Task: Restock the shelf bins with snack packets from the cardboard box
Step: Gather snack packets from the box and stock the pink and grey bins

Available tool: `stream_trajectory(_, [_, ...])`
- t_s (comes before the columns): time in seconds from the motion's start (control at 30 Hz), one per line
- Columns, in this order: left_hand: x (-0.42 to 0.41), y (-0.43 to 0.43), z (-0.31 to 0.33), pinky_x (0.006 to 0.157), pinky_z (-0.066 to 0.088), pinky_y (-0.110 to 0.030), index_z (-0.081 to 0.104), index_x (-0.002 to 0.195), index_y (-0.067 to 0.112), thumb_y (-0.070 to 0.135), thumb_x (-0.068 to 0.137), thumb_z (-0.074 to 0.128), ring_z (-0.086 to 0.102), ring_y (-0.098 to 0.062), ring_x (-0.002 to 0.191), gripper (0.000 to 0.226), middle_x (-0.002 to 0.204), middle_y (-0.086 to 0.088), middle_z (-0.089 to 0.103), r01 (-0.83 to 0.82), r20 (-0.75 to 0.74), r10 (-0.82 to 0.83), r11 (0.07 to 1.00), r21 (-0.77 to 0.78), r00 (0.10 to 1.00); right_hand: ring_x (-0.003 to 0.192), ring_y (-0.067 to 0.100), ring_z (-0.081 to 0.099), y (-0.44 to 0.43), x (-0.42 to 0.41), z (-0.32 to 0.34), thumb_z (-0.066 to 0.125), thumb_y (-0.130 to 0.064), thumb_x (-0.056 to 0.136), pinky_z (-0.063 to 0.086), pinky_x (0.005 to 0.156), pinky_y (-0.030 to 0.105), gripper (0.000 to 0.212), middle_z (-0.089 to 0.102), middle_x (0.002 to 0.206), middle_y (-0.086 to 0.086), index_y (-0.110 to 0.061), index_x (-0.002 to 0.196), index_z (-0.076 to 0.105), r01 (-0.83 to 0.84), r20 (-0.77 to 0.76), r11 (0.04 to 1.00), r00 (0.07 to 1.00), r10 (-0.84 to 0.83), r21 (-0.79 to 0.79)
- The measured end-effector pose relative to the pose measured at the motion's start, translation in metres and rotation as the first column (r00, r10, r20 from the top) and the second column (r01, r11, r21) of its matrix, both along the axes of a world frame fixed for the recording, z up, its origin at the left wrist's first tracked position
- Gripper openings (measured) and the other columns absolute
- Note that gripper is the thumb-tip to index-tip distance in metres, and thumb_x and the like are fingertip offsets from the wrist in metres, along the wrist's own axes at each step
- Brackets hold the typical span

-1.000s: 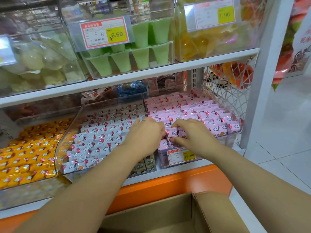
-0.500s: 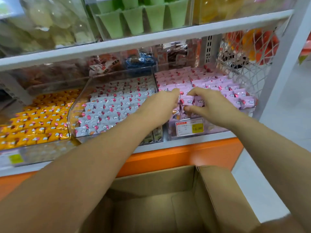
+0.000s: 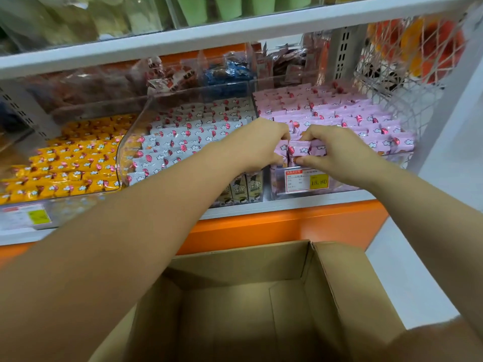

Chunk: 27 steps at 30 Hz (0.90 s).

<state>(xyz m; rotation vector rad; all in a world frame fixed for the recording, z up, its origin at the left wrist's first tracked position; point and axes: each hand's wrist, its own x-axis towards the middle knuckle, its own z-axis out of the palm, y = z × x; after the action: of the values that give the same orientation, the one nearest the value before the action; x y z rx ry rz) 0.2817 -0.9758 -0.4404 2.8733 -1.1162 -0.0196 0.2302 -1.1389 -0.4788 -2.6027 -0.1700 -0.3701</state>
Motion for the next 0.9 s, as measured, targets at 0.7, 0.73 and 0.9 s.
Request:
stream_trajectory(0.7, [0.001, 0.000, -0.005, 0.085, 0.038, -0.037, 0.050, 0.125, 0.015, 0.036, 0.087, 0.066, 0.038, -0.025, 0.121, 0.047, 0.114, -0.009, 0.054, 0.007, 0.027, -0.008, 0.999, 0.052, 1.000, 0.104, 0.024, 0.050, -0.003, -0.004, -0.003, 0.071, -0.025, 0.083, 0.037, 0.079, 0.031, 0.032, 0.062, 0.112, 0.009, -0.010, 0.109, 0.059, -0.013, 0.104, 1.000, 0.994, 0.013, -0.002])
stream_trajectory(0.73, [0.004, -0.002, -0.002, 0.084, 0.037, -0.036, 0.050, 0.122, 0.016, 0.037, 0.085, 0.068, 0.039, -0.024, 0.118, 0.046, 0.107, -0.007, 0.053, 0.010, 0.000, -0.010, 0.997, 0.071, 1.000, 0.102, 0.022, 0.049, -0.003, -0.004, -0.003, 0.071, -0.025, 0.083, 0.035, 0.077, 0.030, 0.032, 0.062, 0.111, 0.009, -0.010, 0.109, 0.059, -0.016, 0.099, 1.000, 0.995, 0.016, 0.000])
stream_trajectory(0.9, [0.012, -0.007, 0.013, 0.077, 0.038, -0.034, 0.055, 0.100, 0.019, 0.044, 0.082, 0.068, 0.043, -0.021, 0.093, 0.034, 0.082, 0.006, 0.044, 0.032, -0.075, -0.019, 0.983, 0.182, 0.997, 0.109, 0.024, 0.054, 0.000, -0.001, -0.002, 0.072, -0.026, 0.082, 0.042, 0.086, 0.033, 0.036, 0.063, 0.115, 0.011, -0.009, 0.110, 0.060, -0.014, 0.045, 1.000, 0.999, 0.013, 0.007])
